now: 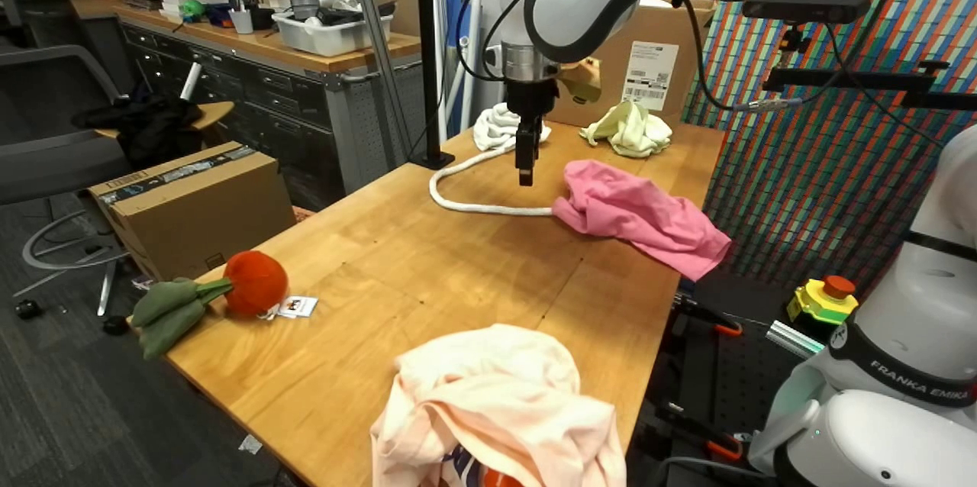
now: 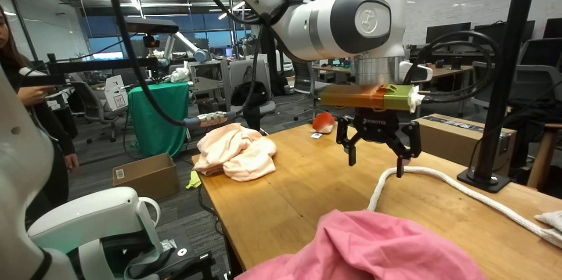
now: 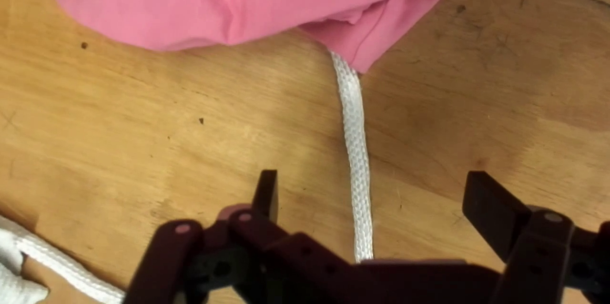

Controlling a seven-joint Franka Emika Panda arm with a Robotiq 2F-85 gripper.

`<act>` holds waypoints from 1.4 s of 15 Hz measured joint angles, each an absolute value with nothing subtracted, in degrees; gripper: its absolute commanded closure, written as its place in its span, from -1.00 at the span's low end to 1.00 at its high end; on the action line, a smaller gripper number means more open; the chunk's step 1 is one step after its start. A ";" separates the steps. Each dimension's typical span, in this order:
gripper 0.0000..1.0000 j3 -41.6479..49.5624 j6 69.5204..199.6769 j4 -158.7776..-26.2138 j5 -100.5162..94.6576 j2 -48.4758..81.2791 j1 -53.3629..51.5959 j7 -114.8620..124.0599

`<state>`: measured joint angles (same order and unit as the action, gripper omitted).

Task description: Pick up the cloths and put them around the table.

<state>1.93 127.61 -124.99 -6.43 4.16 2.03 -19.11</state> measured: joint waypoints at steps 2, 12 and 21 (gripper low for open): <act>-1.00 1.86 127.60 -123.88 -6.41 5.61 2.03 -21.73; -1.00 1.87 130.50 -123.40 -5.20 10.39 3.44 -24.73; -1.00 1.33 132.33 -124.31 -3.14 12.28 3.59 -24.73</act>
